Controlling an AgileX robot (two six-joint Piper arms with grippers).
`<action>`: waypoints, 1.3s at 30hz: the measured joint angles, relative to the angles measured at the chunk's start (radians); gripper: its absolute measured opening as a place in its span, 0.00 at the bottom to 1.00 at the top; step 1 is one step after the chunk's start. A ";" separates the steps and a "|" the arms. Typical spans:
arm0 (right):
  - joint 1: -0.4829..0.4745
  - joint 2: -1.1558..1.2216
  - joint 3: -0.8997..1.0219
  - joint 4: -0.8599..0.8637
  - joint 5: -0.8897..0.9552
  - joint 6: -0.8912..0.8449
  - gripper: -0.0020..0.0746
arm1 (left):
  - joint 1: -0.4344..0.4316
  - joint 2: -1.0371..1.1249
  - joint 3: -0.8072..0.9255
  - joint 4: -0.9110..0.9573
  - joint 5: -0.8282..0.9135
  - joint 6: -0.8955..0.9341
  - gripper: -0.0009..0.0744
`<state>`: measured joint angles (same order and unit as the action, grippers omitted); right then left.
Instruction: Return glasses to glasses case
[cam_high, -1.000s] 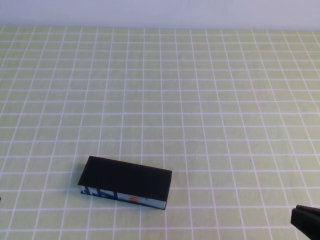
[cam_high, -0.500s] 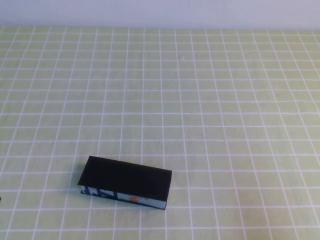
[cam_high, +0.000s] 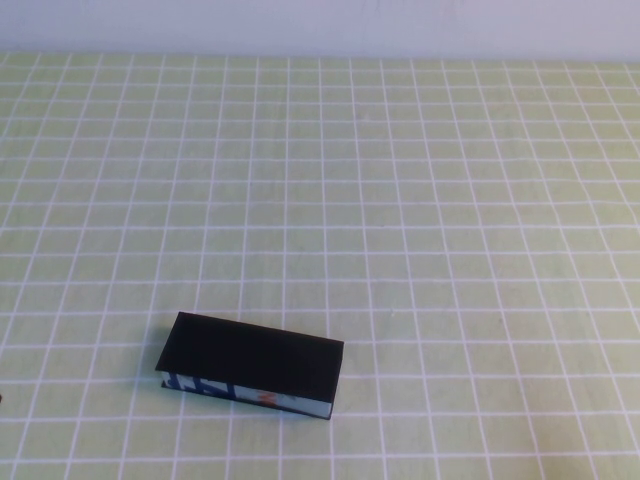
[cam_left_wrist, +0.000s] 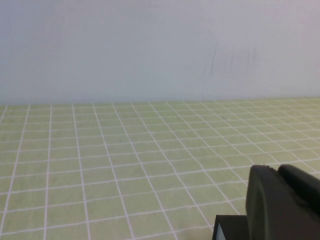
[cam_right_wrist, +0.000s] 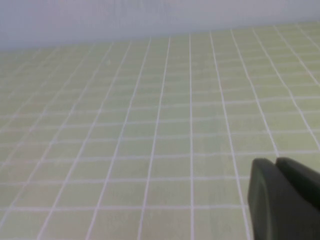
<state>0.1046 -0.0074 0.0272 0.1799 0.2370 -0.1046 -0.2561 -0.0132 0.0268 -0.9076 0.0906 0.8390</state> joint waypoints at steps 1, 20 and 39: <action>0.000 0.000 0.000 -0.002 0.031 -0.007 0.01 | 0.000 0.000 0.000 0.000 0.000 0.000 0.01; 0.000 0.000 0.000 -0.008 0.113 -0.019 0.01 | 0.000 0.000 0.000 0.000 0.000 0.000 0.01; 0.000 0.000 0.000 -0.008 0.114 -0.019 0.01 | 0.046 0.000 0.000 0.578 -0.035 -0.461 0.01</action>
<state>0.1046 -0.0074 0.0272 0.1715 0.3512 -0.1238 -0.2101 -0.0132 0.0268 -0.3292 0.0559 0.3778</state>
